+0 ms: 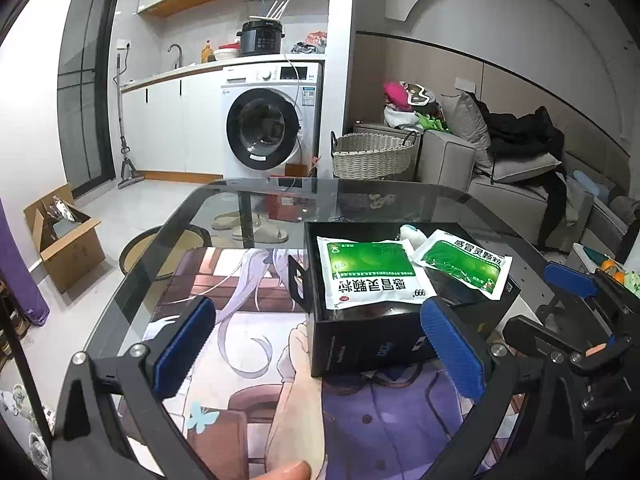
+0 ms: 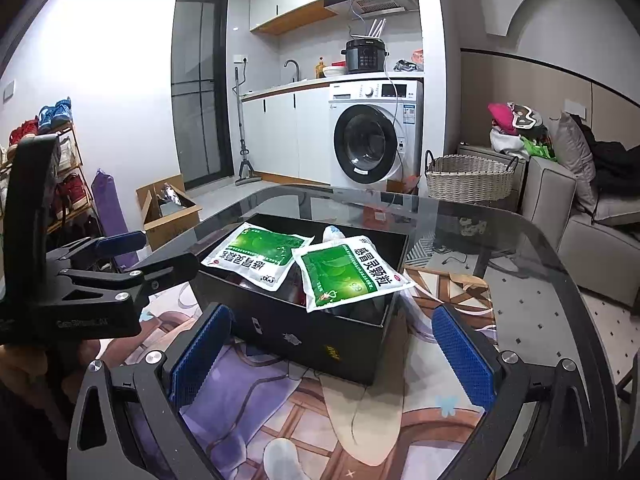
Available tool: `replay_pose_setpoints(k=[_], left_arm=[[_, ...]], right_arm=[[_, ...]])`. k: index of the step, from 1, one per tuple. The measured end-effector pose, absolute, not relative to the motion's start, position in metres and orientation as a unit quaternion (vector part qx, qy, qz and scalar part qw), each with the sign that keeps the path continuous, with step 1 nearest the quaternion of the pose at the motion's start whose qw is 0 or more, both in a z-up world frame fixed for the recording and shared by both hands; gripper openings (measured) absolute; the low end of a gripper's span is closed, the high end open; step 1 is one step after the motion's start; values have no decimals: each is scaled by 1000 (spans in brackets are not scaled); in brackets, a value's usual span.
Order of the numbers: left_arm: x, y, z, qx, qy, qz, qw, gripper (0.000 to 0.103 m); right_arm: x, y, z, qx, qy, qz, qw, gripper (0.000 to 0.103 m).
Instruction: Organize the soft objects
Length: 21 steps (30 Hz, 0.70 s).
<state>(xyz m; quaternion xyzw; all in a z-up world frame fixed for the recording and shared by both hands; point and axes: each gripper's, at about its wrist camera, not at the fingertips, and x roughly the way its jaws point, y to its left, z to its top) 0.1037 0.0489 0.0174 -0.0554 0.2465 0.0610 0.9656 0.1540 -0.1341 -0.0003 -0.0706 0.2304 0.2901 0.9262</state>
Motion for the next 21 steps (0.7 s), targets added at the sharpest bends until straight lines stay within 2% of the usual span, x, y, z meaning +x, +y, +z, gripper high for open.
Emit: replay_pose_setpoints(k=[21], left_arm=[[110,36,6,-47,253,57,965,103]], right_arm=[[160,-129,-4,-68,225,283,930,102]])
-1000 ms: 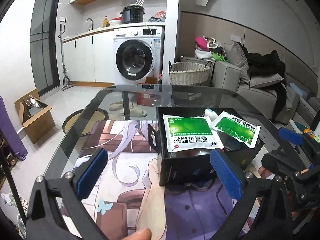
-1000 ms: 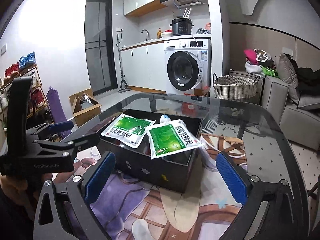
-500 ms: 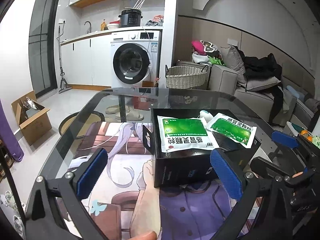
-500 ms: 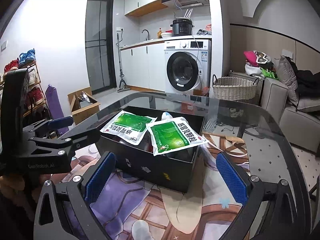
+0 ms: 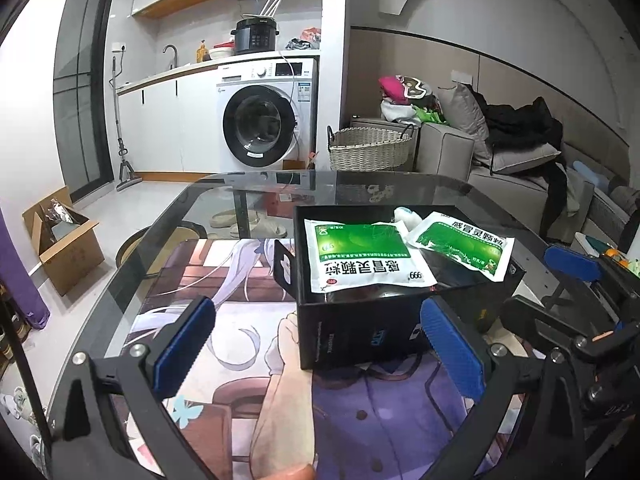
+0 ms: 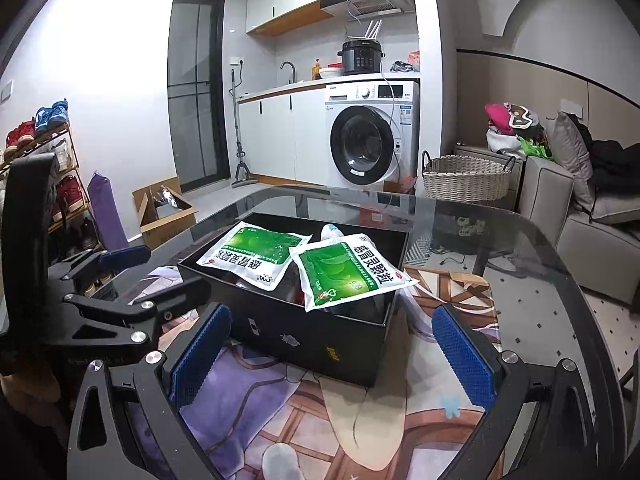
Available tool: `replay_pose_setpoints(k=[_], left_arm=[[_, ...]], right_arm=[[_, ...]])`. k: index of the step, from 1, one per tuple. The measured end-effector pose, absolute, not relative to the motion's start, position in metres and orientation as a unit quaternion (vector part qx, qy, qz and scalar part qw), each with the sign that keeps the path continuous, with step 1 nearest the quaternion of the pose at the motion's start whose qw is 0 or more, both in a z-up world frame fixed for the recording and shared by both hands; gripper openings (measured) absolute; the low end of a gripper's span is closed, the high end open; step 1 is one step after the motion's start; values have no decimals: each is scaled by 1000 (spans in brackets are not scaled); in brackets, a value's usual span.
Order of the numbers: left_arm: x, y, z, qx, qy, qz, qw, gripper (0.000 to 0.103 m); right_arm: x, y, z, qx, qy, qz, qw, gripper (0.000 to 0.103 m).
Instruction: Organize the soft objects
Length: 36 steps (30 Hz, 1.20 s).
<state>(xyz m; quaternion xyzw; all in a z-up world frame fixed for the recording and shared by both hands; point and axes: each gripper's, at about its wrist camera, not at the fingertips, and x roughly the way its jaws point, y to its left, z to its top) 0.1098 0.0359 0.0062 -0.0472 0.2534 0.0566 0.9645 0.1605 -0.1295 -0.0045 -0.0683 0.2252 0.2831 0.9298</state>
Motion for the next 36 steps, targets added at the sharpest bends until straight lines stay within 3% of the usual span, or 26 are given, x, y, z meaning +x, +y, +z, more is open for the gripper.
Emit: replay_pose_setpoints(k=[36], left_arm=[[109,37,6,-46,251,59,965,103]], right_arm=[[159,-133,-7,-66,219,279,933,102]])
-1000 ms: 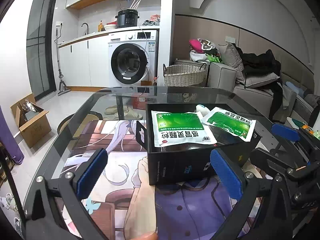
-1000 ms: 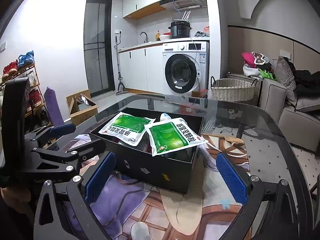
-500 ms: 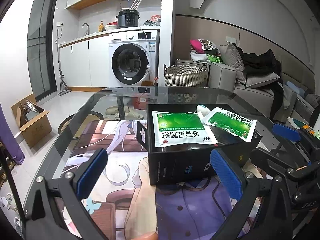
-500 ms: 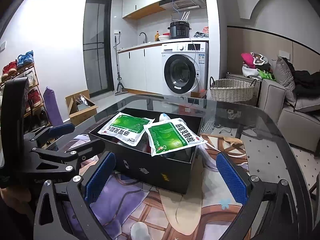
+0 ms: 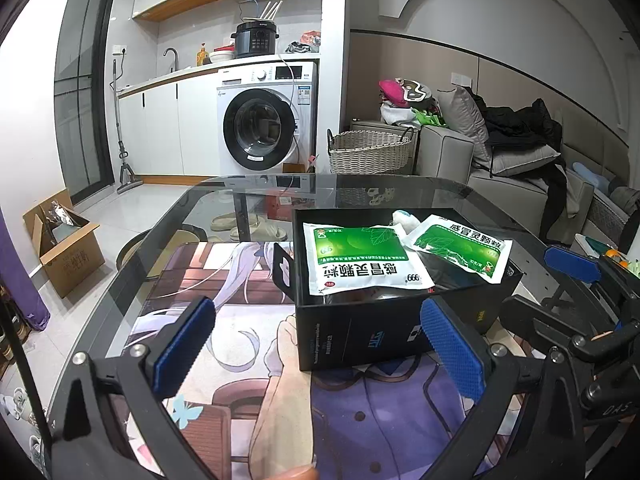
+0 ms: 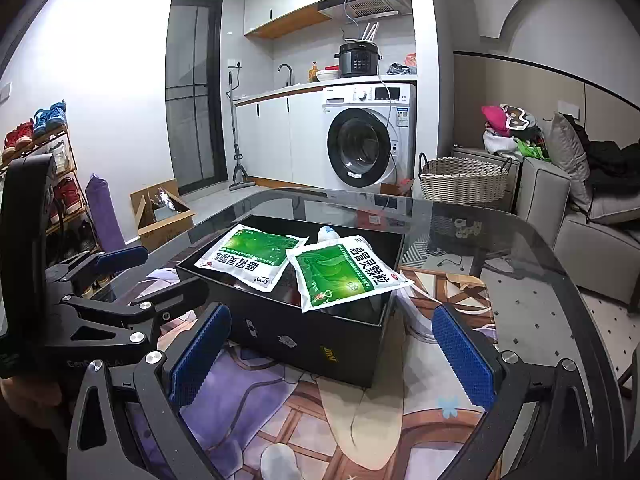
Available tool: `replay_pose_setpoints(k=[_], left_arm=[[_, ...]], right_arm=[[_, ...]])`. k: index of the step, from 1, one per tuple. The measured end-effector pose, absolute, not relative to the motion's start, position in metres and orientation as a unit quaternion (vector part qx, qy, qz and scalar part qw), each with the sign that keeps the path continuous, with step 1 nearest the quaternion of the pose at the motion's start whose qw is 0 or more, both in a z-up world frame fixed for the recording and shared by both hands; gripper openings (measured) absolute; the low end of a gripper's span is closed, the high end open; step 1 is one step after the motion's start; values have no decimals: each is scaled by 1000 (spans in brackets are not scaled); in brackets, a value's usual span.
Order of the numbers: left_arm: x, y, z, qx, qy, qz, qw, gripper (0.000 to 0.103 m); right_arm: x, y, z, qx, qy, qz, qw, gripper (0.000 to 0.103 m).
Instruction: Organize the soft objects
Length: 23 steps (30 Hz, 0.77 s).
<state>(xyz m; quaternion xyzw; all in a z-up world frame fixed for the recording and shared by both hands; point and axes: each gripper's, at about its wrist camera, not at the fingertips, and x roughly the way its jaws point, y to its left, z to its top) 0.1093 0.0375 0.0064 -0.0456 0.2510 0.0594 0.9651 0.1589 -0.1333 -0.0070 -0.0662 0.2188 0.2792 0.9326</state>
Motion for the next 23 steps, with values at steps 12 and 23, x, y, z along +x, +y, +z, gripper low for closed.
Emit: replay_pose_setpoints(k=[12,23], left_arm=[[109,37,7,-45,252,61,965,103],[108,37,7,-44,251,63,965,103]], right_arm=[[159,-133,-7,-67,219,279,933,102],[159,-134,-8,-67,220,278,933,102]])
